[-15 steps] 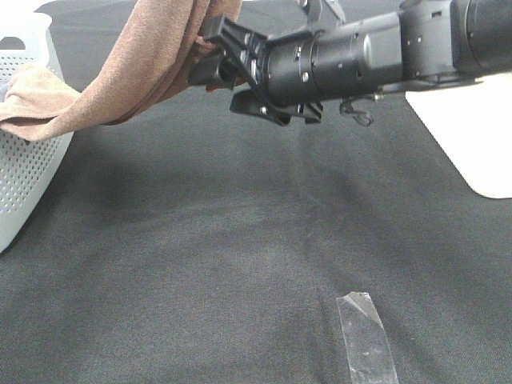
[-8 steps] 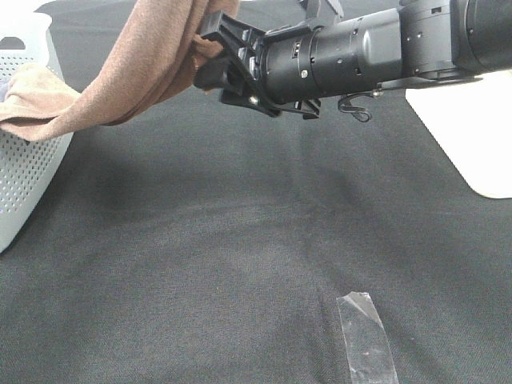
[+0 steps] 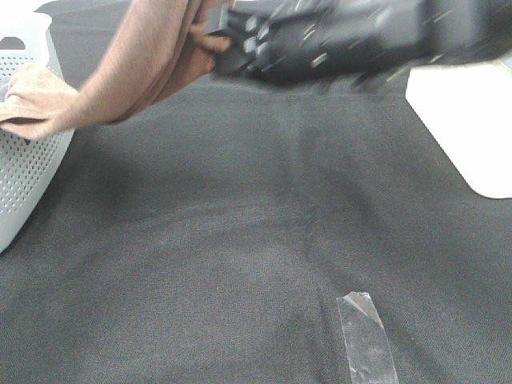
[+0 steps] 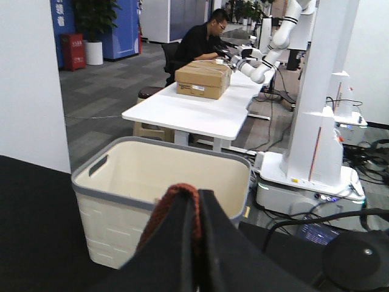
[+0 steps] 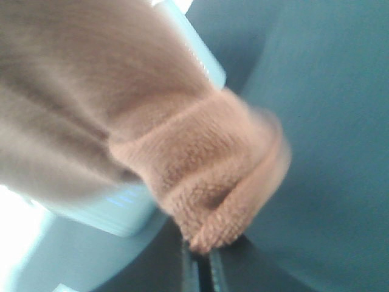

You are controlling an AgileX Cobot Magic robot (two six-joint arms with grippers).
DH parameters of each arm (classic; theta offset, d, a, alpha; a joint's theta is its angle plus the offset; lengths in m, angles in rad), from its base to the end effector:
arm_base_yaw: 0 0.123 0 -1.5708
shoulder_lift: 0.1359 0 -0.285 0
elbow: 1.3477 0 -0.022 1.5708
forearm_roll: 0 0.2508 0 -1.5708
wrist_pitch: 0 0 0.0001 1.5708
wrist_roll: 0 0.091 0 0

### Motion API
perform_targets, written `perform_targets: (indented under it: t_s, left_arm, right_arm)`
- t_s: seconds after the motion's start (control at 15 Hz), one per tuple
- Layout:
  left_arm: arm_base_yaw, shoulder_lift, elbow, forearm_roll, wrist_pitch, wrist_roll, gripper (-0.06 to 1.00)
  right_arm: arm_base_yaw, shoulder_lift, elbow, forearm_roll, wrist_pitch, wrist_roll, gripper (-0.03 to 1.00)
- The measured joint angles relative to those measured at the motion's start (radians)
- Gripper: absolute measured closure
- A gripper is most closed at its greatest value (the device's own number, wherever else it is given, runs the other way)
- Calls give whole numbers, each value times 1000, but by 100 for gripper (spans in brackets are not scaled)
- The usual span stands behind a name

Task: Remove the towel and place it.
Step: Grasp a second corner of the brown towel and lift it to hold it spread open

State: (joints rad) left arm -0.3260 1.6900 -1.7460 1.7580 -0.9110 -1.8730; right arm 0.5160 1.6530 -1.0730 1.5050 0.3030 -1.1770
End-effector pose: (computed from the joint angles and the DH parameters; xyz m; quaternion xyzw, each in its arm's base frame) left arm 0.3319 -0.1867 0.4511 0.3933 0.6118 -0.4129 0.5482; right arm 0.3073 0.2056 0.2593 -0.1571 0.8425 0.3222 0.4022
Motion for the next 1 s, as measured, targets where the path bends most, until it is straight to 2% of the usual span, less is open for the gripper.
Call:
perform_targets:
  t_s: [0.2,0.4,0.53,0.67,0.73,1.0]
  left_arm:
    - [4,-24,-108,3,42,-1,94]
    - [3,-24,-142,17,52,-1,94]
    - [3,-24,-145,11,77,-1,94]
    - [3,-24,-145,7,103,21,94]
    - [3,-24,-145,7,122,56,94]
    - [3,-24,-147,6,223,196,94]
  right_arm:
    - [-145,-60,-3,-327,118,208,97]
    - [-295,-127,-56,-524,287,255,97]
    - [-390,-153,-183,-645,422,257,97]
    - [-454,-156,-378,-710,592,323,97]
    - [-477,-151,-478,-721,665,410,97]
    - [-487,-45,-717,-737,901,961,97]
